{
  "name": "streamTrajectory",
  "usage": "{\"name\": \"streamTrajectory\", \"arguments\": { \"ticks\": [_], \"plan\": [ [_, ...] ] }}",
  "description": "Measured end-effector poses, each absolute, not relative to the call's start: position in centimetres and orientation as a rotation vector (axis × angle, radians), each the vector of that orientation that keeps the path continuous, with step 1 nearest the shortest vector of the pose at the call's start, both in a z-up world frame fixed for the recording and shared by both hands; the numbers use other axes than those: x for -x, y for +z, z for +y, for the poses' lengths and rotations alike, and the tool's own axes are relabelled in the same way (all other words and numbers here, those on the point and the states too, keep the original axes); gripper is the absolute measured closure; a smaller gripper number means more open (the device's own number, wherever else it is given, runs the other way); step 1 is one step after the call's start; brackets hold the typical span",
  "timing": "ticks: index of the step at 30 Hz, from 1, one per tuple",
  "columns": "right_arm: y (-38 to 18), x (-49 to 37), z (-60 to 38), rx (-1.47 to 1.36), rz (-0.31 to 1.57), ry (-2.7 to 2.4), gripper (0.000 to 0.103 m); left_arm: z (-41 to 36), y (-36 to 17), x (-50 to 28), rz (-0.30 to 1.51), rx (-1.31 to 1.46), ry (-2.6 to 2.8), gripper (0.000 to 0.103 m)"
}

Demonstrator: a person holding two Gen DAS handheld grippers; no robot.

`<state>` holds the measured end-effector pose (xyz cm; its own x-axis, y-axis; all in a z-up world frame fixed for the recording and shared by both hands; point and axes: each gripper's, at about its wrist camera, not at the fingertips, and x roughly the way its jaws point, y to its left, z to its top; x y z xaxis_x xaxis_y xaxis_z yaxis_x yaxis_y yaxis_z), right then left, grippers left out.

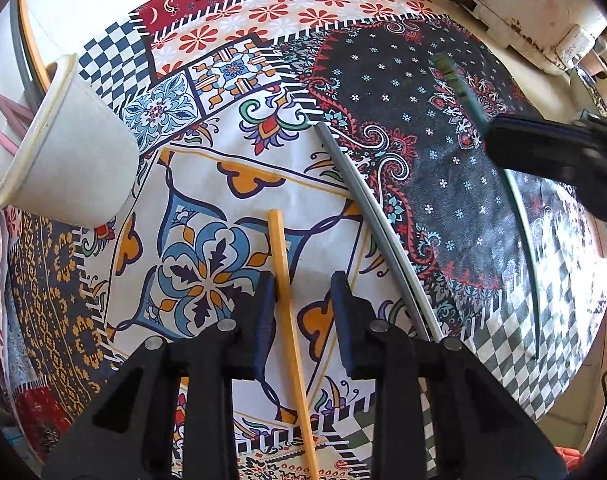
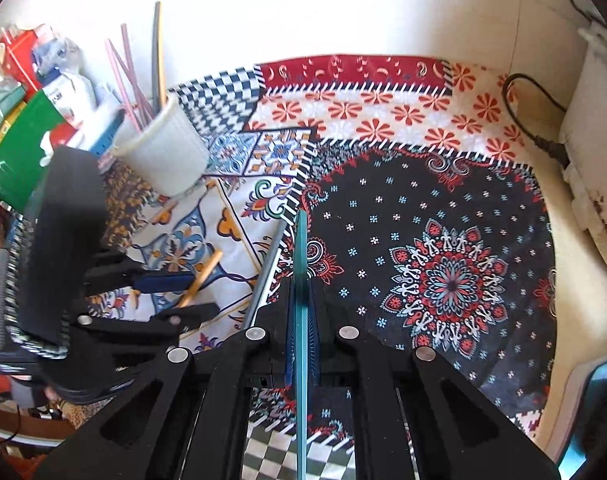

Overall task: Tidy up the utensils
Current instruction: 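Lift the orange stick and green stick upright toward the white cup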

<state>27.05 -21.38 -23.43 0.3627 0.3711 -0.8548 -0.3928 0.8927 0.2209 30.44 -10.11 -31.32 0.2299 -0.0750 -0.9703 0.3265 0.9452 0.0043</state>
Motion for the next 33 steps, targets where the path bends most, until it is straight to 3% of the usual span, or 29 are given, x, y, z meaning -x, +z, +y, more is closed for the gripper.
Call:
{"name": "streamTrajectory", "arguments": {
  "ticks": [2, 4, 15, 33],
  "plan": [
    [-23.0, -26.6, -21.8, 0.009, 1.081, 0.491, 0.097, -10.1, -31.4, -30.5, 1.311, -0.218, -0.268, 0.084],
    [-22.5, -26.3, -22.1, 0.001, 1.069, 0.486, 0.097, -9.9, -31.4, -30.6, 1.304, -0.214, -0.258, 0.098],
    [-19.8, -25.5, -23.2, -0.035, 1.0, 0.463, 0.097, -6.1, -30.0, -30.5, 1.276, -0.127, -0.235, 0.098],
    [-13.1, -24.9, -21.0, 0.0, 0.817, 0.485, 0.097, -0.9, -14.6, -26.2, 0.903, 0.038, -0.152, 0.099]
  ]
}}
